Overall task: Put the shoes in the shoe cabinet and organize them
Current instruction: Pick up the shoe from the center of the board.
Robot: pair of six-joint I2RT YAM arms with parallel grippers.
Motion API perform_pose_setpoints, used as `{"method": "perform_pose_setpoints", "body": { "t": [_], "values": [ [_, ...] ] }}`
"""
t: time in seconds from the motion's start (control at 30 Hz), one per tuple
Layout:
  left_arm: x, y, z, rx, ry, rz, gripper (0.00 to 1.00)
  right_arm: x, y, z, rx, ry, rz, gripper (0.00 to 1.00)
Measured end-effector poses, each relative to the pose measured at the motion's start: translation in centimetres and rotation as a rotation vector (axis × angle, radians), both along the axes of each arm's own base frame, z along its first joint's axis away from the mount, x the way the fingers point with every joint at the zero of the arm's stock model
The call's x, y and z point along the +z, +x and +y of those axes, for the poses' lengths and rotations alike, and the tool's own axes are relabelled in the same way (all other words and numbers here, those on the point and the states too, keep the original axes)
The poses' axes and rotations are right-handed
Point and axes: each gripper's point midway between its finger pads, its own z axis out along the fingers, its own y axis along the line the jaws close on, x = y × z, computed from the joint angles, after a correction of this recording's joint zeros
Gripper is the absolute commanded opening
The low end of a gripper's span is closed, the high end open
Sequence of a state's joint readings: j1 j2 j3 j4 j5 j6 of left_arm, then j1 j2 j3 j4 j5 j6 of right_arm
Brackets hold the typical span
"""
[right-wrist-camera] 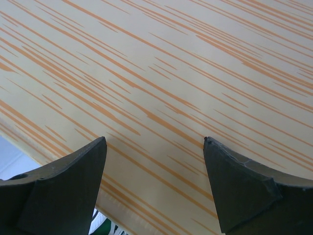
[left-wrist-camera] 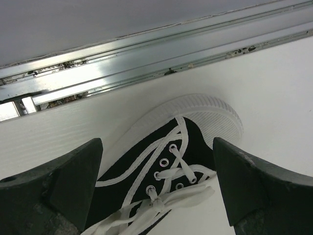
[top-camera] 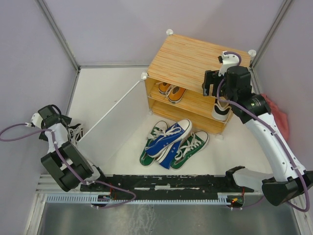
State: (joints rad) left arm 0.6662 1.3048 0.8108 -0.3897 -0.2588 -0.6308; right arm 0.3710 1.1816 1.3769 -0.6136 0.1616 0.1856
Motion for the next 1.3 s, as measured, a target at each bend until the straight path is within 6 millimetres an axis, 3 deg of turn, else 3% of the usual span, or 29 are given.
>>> {"method": "perform_pose_setpoints", "body": {
  "t": [0.27,0.43,0.7,0.8,0.87,0.9,0.93,0.97,1.13,1.3],
  "values": [
    [-0.8,0.1,0.0,0.005,-0.031,-0.006,0.99,0.0,0.0,0.0,-0.001,0.001,-0.003,0.88],
    [-2.2,-0.5,-0.5,0.006,-0.047,0.014,1.00,-0.1,0.0,0.0,-0.001,0.005,-0.011,0.88],
    [-4.6,-1.3,-1.7,-0.009,-0.094,0.040,0.88,0.0,0.0,0.0,-0.005,0.017,-0.019,0.88],
    [-4.9,-1.1,-1.9,-0.021,-0.102,0.030,0.74,0.1,0.0,0.0,-0.006,0.018,-0.020,0.88],
    [-5.1,-1.0,-1.8,-0.026,-0.107,0.031,0.58,0.1,0.0,0.0,-0.006,0.020,-0.022,0.88],
    [-5.3,-1.0,-1.8,-0.030,-0.108,0.036,0.38,0.1,0.0,0.0,-0.006,0.020,-0.025,0.88],
    [-5.4,-0.9,-1.6,-0.035,-0.107,0.032,0.28,0.1,0.0,0.0,-0.006,0.021,-0.025,0.88],
    [-5.3,-0.6,-1.5,-0.042,-0.105,0.022,0.07,0.1,0.0,0.0,-0.006,0.021,-0.027,0.88],
    [-4.8,0.6,-1.5,-0.092,-0.094,-0.021,0.03,0.1,-0.1,0.0,-0.008,0.028,-0.034,0.88],
    [-3.8,1.7,-3.0,-0.162,-0.140,-0.090,0.03,0.2,-0.2,0.0,-0.008,0.032,-0.036,0.87]
  ]
}}
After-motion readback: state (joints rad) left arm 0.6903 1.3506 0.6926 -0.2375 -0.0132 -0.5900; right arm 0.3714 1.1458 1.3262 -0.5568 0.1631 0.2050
